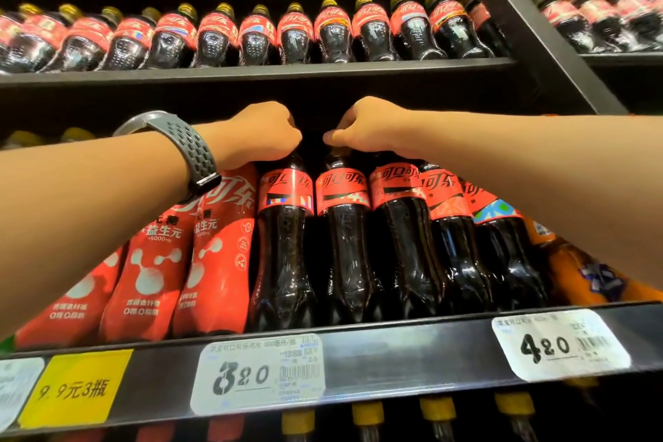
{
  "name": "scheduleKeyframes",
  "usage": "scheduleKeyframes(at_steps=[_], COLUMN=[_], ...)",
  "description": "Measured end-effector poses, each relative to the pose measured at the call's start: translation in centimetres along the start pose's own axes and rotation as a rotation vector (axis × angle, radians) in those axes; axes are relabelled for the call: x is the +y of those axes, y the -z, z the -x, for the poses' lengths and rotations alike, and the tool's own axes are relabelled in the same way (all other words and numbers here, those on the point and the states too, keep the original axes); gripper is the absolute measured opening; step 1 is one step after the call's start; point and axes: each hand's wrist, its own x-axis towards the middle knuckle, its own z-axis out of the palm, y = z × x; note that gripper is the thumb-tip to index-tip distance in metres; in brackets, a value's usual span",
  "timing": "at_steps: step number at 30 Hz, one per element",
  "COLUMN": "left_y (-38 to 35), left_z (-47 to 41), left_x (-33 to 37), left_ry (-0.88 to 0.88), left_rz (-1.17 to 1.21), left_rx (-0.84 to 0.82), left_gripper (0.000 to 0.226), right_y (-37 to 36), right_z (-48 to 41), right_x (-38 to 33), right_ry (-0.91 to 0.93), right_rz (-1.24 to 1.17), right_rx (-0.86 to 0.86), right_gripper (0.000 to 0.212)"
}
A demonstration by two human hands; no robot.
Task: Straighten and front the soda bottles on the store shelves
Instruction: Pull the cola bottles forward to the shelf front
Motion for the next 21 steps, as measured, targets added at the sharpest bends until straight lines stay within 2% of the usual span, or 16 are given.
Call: scheduleKeyframes(at_steps=[4,9,13,16,21], left_y=[-0.1,-0.9,-1.8,-1.8,-1.1], left_z=[0.0,-0.3,-0.3,-0.5,-0.8], left_x=[1.3,3.5,4.7,5.2,5.0], left_ry=[-0.070,-0.131,-0.112,-0.045,0.006], left_rz=[-0.026,-0.048,-0.055,-0.001,0.136], left_rx=[0.001,-0.011,-0.014,-0.016,-0.110], left_gripper=[0.033,0.034,0.044,0.038,0.024], right_y=[0.1,1.6,3.3,4.0,3.6], right_z=[0.0,-0.1,0.0,0.2,0.3], right_x=[-0.1,0.9,3.1,4.1,4.4], right_ry=[0.015,0.015,-0.012,0.005,0.084], right_rz=[0.028,-0.026,0.105,0.165,0.252], right_rx=[-0.022,0.047,-0.006,-0.044,0.004], right_gripper=[0.044,0.025,0.023,0.030,0.037])
